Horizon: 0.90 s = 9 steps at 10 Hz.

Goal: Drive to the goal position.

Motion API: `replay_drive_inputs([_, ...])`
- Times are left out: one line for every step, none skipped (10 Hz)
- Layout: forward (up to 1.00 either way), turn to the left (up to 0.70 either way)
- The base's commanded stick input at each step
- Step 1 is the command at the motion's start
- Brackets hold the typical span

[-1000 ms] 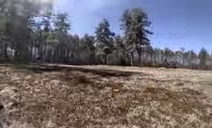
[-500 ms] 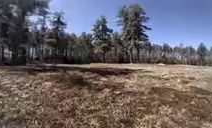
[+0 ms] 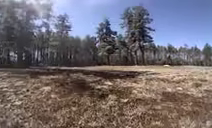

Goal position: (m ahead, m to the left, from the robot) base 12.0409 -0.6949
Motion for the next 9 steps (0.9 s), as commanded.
replay_drive_inputs([0.70,0.00])
replay_drive_inputs([0.70,0.00])
replay_drive_inputs([0.70,0.00])
replay_drive_inputs([0.70,0.00])
replay_drive_inputs([0.70,0.00])
replay_drive_inputs([0.70,0.00])
replay_drive_inputs([0.70,-0.28])
replay_drive_inputs([0.70,-0.35])
replay_drive_inputs([0.70,-0.30])
